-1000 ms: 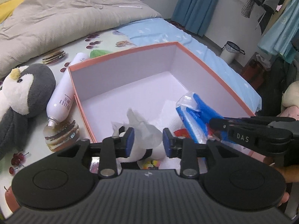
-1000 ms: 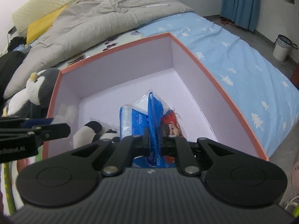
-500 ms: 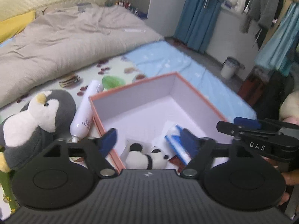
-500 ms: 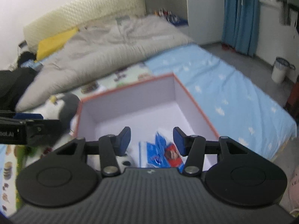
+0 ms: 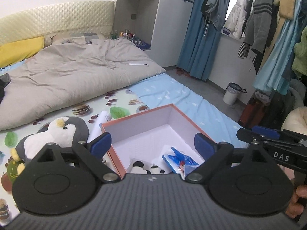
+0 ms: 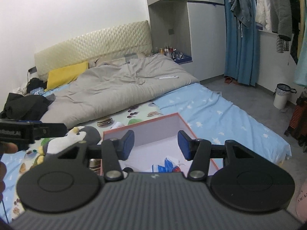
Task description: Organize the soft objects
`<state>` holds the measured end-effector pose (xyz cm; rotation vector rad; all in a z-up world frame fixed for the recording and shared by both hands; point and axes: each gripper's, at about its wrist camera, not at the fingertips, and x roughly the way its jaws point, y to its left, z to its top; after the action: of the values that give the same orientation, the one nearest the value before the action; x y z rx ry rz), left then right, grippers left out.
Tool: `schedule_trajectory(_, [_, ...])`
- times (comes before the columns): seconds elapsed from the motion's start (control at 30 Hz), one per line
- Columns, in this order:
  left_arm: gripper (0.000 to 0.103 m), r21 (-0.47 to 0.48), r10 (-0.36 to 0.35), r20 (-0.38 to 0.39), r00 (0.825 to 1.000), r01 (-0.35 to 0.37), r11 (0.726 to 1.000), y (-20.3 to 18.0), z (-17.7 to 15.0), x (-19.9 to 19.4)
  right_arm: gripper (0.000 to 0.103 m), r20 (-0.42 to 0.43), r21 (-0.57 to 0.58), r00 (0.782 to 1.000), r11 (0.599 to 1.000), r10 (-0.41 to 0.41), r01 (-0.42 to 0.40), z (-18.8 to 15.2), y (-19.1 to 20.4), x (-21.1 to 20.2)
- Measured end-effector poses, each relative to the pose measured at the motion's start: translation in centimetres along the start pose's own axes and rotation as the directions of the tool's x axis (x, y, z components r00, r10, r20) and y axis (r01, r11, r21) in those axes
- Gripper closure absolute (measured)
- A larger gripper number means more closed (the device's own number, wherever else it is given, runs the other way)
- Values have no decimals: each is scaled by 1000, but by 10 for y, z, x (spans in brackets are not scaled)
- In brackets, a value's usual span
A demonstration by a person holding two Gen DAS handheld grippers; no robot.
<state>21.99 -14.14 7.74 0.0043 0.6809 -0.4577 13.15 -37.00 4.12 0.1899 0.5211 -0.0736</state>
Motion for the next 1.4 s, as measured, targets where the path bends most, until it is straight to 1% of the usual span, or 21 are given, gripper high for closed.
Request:
schedule_trajectory(0.17, [7, 25, 18, 16, 1000, -19, 1000, -10, -20, -19, 50, 10, 9, 1000, 1000, 16, -16, -15, 3, -21])
schedule_trajectory(0.27, [7, 20, 11, 17, 1000, -12, 1000, -12, -32, -28, 50, 14, 4, 1000, 1000, 17, -17, -23, 8, -28])
schedule_trajectory(0.37, [7, 3, 2, 5, 1000, -2, 1000, -13, -45, -36, 50, 11, 7, 1000, 1000, 17, -17, -34, 12, -34])
schedule_trajectory(0.53, [7, 7, 21, -8, 1000, -21, 1000, -14, -64, -43, 50, 1, 12, 1000, 1000, 19, -19, -51, 17, -43])
schedule_trajectory(0.83, [7, -39, 19, -44, 999, -21, 999, -4, -95, -50, 50, -20, 5, 1000, 1000, -4, 4, -78, 24, -49])
schedule_trajectory(1.07, [6, -37, 41, -32, 999, -42, 998, -1, -107, -53, 50, -23, -14, 999, 1000, -28, 28, -91, 33, -49])
schedule_trajectory(1.2, [6, -61, 45, -31, 999, -47, 997, 4, -111, -52, 50, -46, -4, 999, 1000, -20, 19, -94, 33, -45])
schedule_trajectory(1.4, [6, -69, 50, -38, 998, -53, 996, 7, -112, -52, 50, -54, 6, 998, 1000, -20, 21, -99, 35, -44])
